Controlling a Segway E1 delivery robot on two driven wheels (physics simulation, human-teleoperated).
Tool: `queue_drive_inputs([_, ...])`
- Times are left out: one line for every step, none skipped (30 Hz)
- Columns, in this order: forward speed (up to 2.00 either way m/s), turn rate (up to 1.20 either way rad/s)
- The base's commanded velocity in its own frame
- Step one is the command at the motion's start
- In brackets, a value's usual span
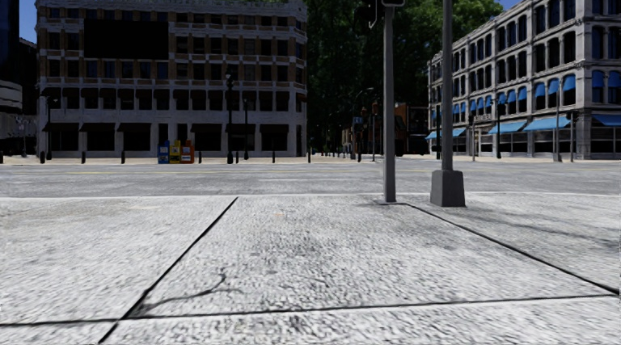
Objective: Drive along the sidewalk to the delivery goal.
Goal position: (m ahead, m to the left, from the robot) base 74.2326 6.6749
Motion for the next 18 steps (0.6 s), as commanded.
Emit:
queue_drive_inputs([2.0,0.77])
queue_drive_inputs([2.0,0.77])
queue_drive_inputs([2.0,0.77])
queue_drive_inputs([2.0,0.78])
queue_drive_inputs([2.0,0.78])
queue_drive_inputs([2.0,0.78])
queue_drive_inputs([2.0,0.78])
queue_drive_inputs([2.0,0.78])
queue_drive_inputs([2.0,0.78])
queue_drive_inputs([2.0,0.79])
queue_drive_inputs([2.0,0.79])
queue_drive_inputs([2.0,0.79])
queue_drive_inputs([2.0,0.79])
queue_drive_inputs([2.0,0.79])
queue_drive_inputs([2.0,0.79])
queue_drive_inputs([2.0,0.79])
queue_drive_inputs([2.0,0.79])
queue_drive_inputs([2.0,0.79])
